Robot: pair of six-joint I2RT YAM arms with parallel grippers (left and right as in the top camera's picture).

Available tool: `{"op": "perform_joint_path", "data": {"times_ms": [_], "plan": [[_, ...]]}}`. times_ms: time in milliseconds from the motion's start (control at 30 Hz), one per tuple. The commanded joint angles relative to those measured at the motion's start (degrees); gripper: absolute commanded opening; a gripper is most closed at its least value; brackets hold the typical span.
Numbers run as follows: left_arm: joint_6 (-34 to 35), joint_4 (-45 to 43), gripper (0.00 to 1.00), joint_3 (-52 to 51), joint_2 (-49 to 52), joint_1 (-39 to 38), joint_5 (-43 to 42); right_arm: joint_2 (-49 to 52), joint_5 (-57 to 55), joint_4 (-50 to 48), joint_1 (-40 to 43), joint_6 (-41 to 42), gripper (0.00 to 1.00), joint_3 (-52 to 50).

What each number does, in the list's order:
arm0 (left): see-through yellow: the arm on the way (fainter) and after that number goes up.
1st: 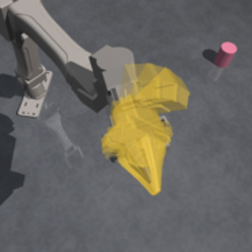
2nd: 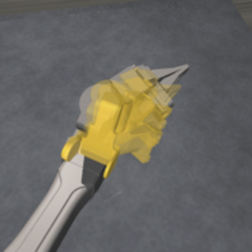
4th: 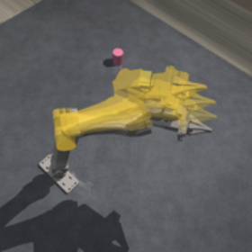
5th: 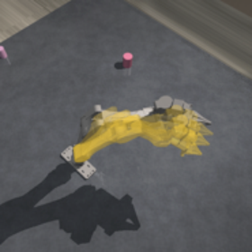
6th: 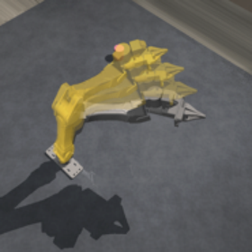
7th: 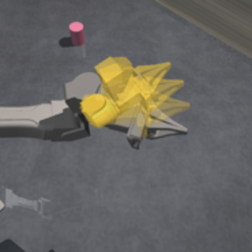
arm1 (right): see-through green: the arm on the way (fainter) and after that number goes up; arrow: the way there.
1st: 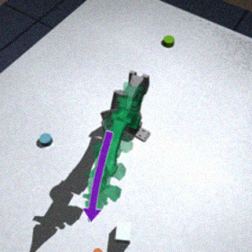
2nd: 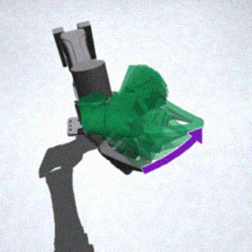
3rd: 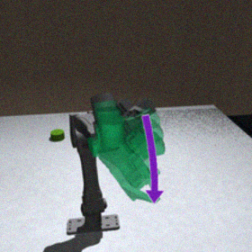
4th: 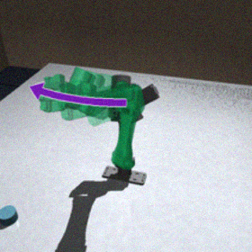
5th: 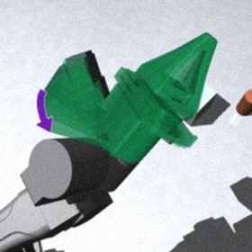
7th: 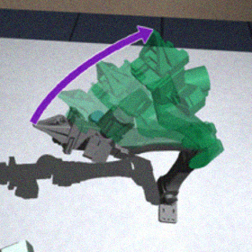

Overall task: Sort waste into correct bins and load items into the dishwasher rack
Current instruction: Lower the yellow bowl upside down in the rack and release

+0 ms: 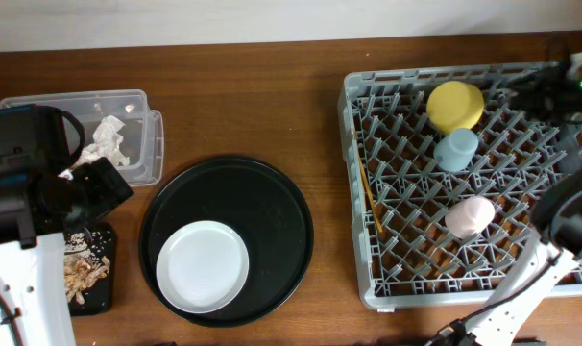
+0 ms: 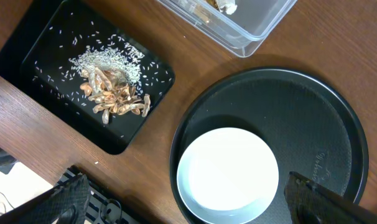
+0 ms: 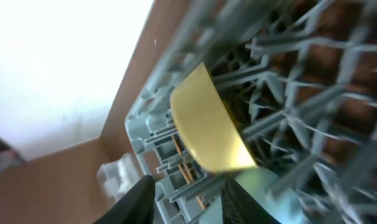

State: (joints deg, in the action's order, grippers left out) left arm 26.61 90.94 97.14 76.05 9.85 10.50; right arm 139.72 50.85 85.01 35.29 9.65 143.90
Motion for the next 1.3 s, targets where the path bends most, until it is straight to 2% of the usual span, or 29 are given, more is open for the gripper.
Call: {"op": "perform_joint_path", "data": {"times_ms": [0, 100, 133, 267, 333, 567, 733, 833, 900, 1133, 1267], "plan": [[0.52, 0.04, 0.99, 0.61, -0.7, 0.35, -0.2, -11.1, -8.09, 1.66, -0.17, -0.92, 0.38, 5.33], [0.52, 0.04, 0.99, 0.61, -0.7, 0.35, -0.2, -14.86, -12.15, 1.97, -3.63, -3.93, 0.4, 5.35], [0.52, 0.04, 0.99, 0.61, -0.7, 0.35, -0.2, -15.26, -14.1, 2.1, -5.2, -4.26, 0.37, 5.35], [0.52, 0.04, 0.99, 0.61, -0.7, 0.35, -0.2, -13.73, -28.76, 2.12, -14.67, -4.28, 0.1, 4.76], [0.52, 0.04, 0.99, 0.61, -0.7, 0.35, -0.2, -11.78, -34.16, 1.55, -18.91, -4.31, 0.04, 4.76], [0.52, 0.04, 0.99, 0.61, -0.7, 0.35, -0.2, -4.15, -45.13, 0.74, -27.28, -2.32, 0.04, 4.76], [0.52, 0.04, 0.99, 0.61, -0.7, 0.35, -0.2, -0.83, -47.04, 1.31, -26.95, -1.88, 0.04, 4.76], [0.52, 0.04, 0.99, 0.61, -0.7, 0.35, -0.2, -0.15, -50.4, 1.84, -25.7, 1.05, 0.05, 4.52], [0.52, 0.04, 0.99, 0.61, -0.7, 0.35, -0.2, 0.17, -49.55, 1.81, -24.52, 1.6, 0.09, 4.48], [0.52, 0.04, 0.99, 0.61, -0.7, 0.35, -0.2, 0.28, -48.41, 1.97, -22.88, 1.57, 0.04, 3.87], [0.55, 0.04, 0.99, 0.61, -0.7, 0.35, -0.2, 0.28, -37.64, 0.9, -23.08, -4.74, 0.04, 3.87]]}}
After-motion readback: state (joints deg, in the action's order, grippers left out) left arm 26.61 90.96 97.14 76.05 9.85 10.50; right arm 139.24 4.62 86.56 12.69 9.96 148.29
